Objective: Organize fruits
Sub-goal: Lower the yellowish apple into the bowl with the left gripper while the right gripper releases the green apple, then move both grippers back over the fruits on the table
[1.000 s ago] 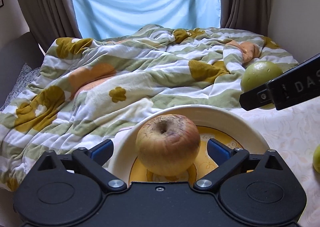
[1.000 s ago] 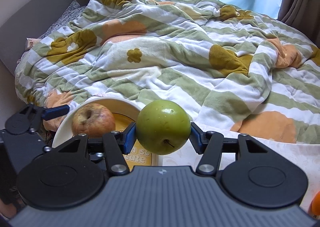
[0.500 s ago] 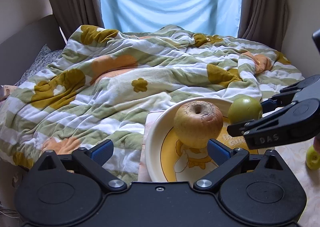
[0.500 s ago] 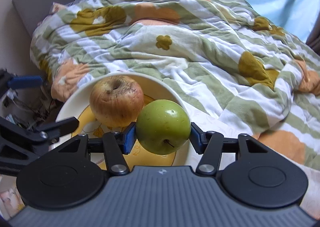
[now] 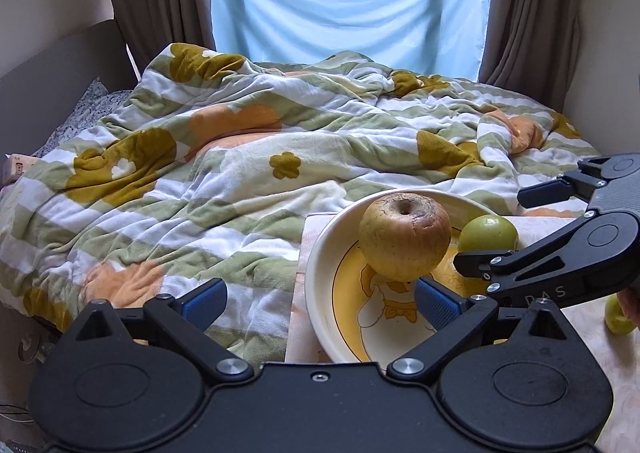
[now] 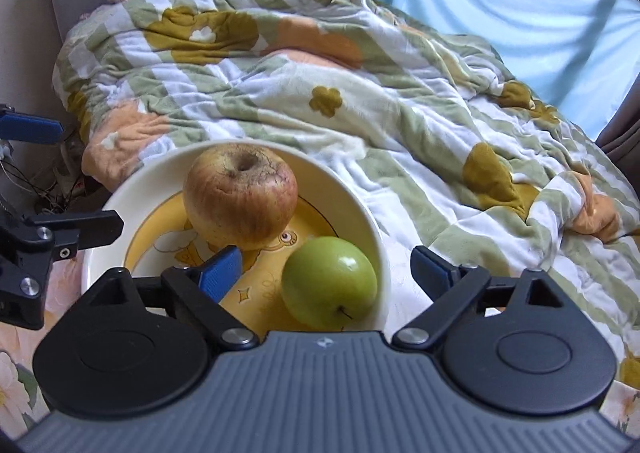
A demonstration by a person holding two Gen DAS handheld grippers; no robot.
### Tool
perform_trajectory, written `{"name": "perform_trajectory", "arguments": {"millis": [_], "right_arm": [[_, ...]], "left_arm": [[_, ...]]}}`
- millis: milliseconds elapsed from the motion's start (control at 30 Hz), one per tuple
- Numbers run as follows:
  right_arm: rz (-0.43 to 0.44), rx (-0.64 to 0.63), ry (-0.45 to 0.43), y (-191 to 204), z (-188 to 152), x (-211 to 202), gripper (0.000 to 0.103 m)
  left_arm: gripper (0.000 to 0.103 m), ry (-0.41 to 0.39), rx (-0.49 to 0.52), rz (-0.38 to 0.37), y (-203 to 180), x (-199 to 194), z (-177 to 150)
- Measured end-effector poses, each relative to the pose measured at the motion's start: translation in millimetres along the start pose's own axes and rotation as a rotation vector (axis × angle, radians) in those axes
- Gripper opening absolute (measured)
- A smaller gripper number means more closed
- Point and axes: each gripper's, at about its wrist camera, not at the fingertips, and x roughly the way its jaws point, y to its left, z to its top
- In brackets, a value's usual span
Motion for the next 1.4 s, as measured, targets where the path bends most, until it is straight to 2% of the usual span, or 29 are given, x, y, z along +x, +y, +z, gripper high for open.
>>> {"name": "perform_trajectory", "arguments": {"millis": [233, 433, 633, 800, 1000, 1167, 1400], "right_arm": [[0.003, 0.072, -0.021, -4, -2, -22, 0.103], [-0.005, 0.165, -0.044, -9, -10, -65, 0.103], [-0.023, 0.229, -0.067, -10, -36, -114, 0.103], [-0.043, 0.281, -0.07, -15, -67, -156, 0.103], [-0.075, 0.329, -0.095, -25, -114, -211, 0.103], [-0.117, 0.36, -0.106, -41, -158, -250, 0.103], [-0.178, 0.418, -0.078, -76, -229, -287, 0.103]], "left_arm": [[0.102, -0.026, 0.014, 0.01, -2, -17, -1], [0.102, -0.059, -0.002, 0.042, -5, -50, -9], [0.102, -0.076, -0.026, 0.085, -14, -88, -28], [0.102, -0.09, -0.034, 0.12, -31, -123, -47], [0.102, -0.103, -0.049, 0.123, -61, -160, -68], [0.102, -0.1, -0.04, 0.089, -100, -180, -84], [0.102, -0.079, 0.004, 0.014, -166, -189, -102]]}}
